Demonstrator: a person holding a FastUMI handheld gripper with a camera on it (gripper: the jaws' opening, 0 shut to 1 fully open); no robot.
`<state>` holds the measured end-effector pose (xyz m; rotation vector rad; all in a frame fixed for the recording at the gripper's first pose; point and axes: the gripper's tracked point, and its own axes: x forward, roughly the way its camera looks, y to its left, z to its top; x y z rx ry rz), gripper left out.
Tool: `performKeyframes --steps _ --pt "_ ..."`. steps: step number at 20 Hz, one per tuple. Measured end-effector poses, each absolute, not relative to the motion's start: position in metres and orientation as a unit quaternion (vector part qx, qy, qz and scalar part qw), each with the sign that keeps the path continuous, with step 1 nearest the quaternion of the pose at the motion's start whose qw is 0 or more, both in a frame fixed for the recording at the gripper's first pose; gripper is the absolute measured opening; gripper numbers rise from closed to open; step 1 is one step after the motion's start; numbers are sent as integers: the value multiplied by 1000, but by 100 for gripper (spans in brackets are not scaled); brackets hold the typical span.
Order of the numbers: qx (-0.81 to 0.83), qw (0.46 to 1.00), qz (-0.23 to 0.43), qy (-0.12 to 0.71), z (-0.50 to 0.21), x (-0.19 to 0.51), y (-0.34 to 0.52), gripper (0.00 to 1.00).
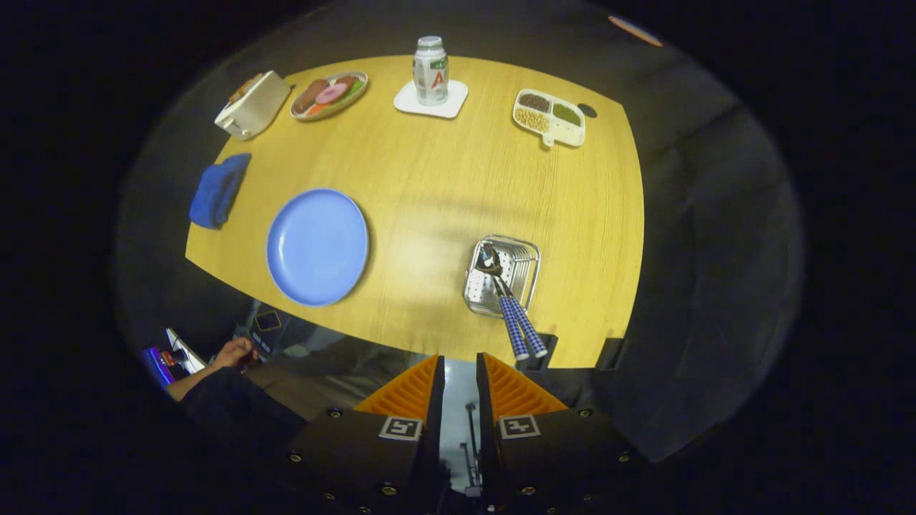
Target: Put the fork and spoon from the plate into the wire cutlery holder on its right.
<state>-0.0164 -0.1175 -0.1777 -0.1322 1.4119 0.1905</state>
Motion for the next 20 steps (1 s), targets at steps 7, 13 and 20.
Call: performKeyframes --steps 7,13,20 --pt "-21 945 64 320 -101 26 -37 25" --pt "-35 997 20 66 -23 18 -6 24" --pt "-37 997 44 50 -42 15 35 92"
